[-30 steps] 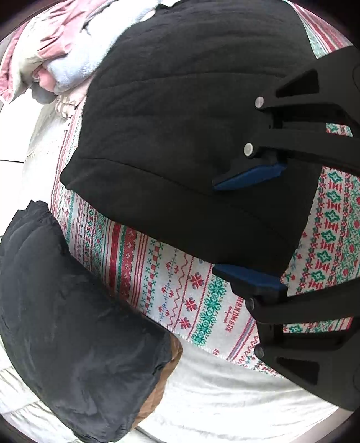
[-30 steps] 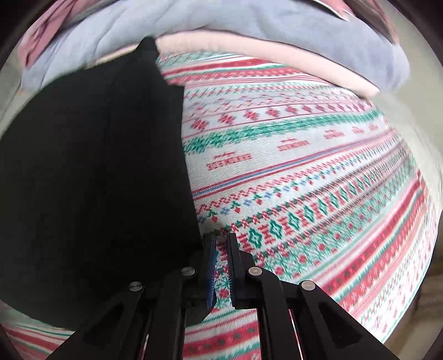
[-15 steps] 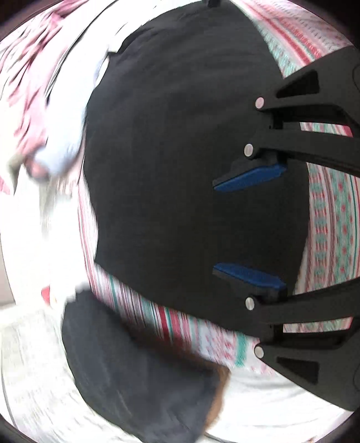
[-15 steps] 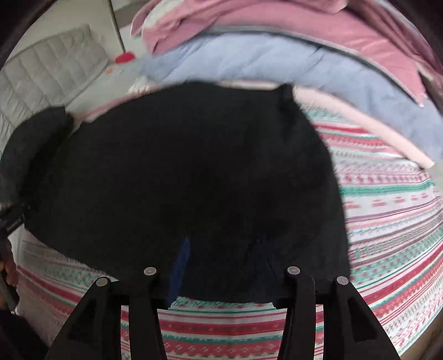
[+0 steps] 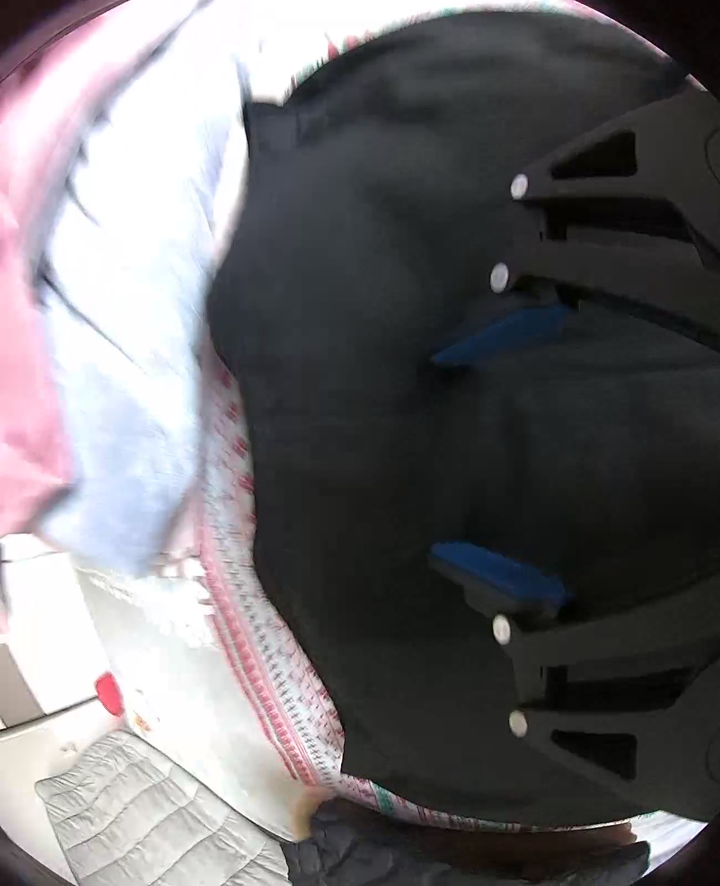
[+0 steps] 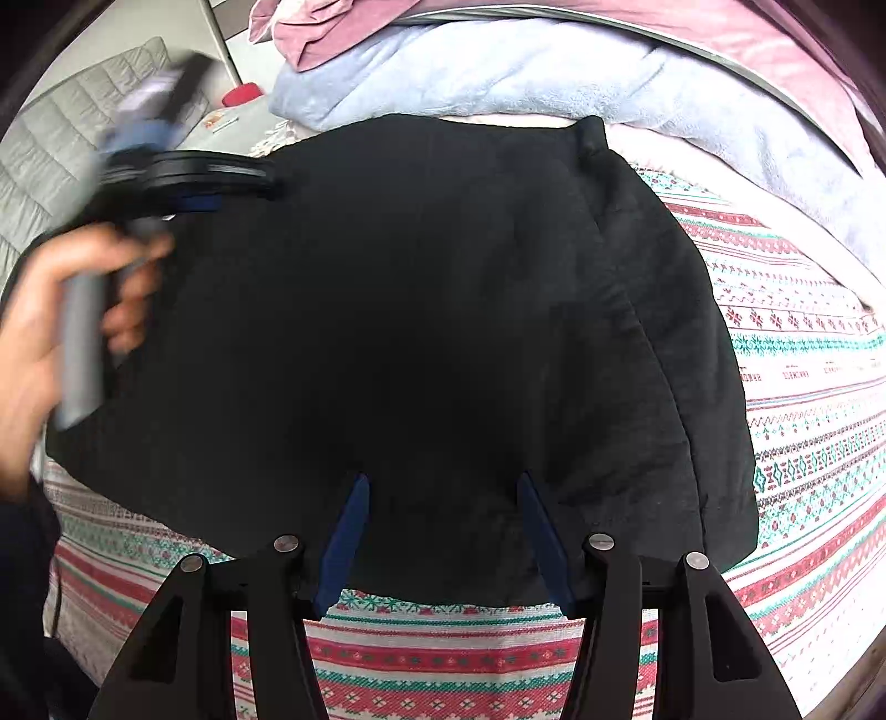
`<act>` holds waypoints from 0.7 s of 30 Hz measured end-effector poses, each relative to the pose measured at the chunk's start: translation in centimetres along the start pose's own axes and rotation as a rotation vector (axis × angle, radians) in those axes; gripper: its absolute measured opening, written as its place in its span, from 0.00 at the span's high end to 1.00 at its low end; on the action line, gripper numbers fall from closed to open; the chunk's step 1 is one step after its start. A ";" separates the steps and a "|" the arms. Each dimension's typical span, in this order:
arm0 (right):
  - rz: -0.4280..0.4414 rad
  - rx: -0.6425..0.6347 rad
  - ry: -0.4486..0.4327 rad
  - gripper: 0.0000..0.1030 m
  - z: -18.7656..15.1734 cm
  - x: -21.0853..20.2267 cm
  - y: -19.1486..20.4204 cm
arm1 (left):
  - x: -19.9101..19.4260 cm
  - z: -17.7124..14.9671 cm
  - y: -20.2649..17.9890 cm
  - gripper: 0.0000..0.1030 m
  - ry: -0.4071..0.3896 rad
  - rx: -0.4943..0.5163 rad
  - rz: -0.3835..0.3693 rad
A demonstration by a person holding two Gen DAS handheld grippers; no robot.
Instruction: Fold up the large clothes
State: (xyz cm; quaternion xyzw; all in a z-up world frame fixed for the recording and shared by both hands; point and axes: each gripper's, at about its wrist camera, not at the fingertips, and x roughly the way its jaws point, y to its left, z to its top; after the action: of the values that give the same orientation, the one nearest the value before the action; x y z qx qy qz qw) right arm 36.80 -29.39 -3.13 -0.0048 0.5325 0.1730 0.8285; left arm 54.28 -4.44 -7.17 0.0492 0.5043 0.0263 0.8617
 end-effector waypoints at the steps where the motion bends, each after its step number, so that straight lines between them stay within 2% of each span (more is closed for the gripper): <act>1: 0.001 -0.001 -0.001 0.45 -0.1 0.0 -0.1 | 1.2 0.2 0.4 0.41 0.017 -0.031 -0.006; 3: 0.000 -0.007 0.002 0.45 -0.1 0.0 -0.2 | 2.9 0.4 0.9 0.41 -0.003 -0.095 -0.019; 6: -0.008 -0.022 0.011 0.45 -0.7 -0.4 0.1 | 3.9 1.0 0.2 0.41 -0.026 -0.065 0.012; 12: -0.012 -0.012 0.026 0.43 -0.4 0.2 0.3 | 4.3 1.6 1.1 0.41 -0.036 -0.090 -0.019; 15: -0.016 -0.020 0.041 0.42 -0.3 1.1 0.4 | 2.1 1.6 2.4 0.41 -0.016 -0.127 -0.083; 18: -0.001 -0.030 0.032 0.41 -0.2 1.2 0.1 | -2.7 -0.3 5.2 0.41 -0.059 -0.195 -0.202; 19: 0.007 -0.016 0.027 0.41 -0.1 1.1 -0.3 | -4.5 -1.6 6.1 0.41 -0.084 -0.185 -0.206; 21: 0.027 0.008 0.026 0.40 0.1 0.8 -0.7 | -6.7 -4.3 6.6 0.41 -0.090 -0.128 -0.161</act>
State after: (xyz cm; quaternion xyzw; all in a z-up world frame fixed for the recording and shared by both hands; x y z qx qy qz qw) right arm 37.33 -29.81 -3.90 0.0036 0.5441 0.1818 0.8191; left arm 47.26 1.78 -2.70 -0.0454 0.4645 -0.0130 0.8843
